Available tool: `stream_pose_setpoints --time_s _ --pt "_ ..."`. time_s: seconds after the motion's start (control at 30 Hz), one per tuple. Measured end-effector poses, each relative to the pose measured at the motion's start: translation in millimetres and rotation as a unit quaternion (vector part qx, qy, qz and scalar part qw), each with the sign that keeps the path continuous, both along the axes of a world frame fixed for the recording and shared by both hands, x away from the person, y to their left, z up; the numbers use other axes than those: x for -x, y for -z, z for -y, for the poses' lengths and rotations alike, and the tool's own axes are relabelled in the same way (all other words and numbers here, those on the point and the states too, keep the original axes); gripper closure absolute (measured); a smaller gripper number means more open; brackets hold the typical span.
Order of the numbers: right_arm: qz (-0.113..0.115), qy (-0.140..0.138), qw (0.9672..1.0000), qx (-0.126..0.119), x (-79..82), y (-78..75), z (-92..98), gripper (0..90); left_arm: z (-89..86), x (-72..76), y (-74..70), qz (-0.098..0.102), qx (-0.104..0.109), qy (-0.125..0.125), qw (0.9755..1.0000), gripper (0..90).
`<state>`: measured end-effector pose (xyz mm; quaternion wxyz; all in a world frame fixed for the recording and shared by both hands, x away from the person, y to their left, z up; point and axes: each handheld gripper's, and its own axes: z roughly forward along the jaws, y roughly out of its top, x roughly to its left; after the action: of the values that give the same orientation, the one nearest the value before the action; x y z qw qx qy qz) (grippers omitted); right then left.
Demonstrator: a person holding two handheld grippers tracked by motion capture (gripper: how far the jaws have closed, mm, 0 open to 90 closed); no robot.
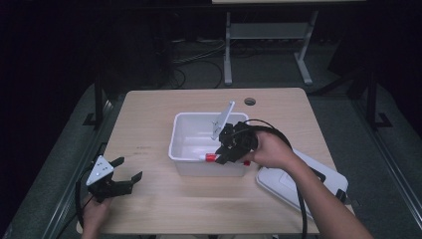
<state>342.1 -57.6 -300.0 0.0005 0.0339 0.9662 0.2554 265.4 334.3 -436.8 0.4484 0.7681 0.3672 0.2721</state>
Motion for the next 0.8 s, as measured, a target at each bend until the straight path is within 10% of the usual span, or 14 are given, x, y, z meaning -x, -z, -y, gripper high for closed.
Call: stream_pose_setpoints --time_s 0.8 --pt "-0.011 0.009 0.9998 0.017 -33.8 11.3 -6.0 71.4 -1.2 0.4 -0.9 0.003 -0.001 0.001 1.0 13.8"
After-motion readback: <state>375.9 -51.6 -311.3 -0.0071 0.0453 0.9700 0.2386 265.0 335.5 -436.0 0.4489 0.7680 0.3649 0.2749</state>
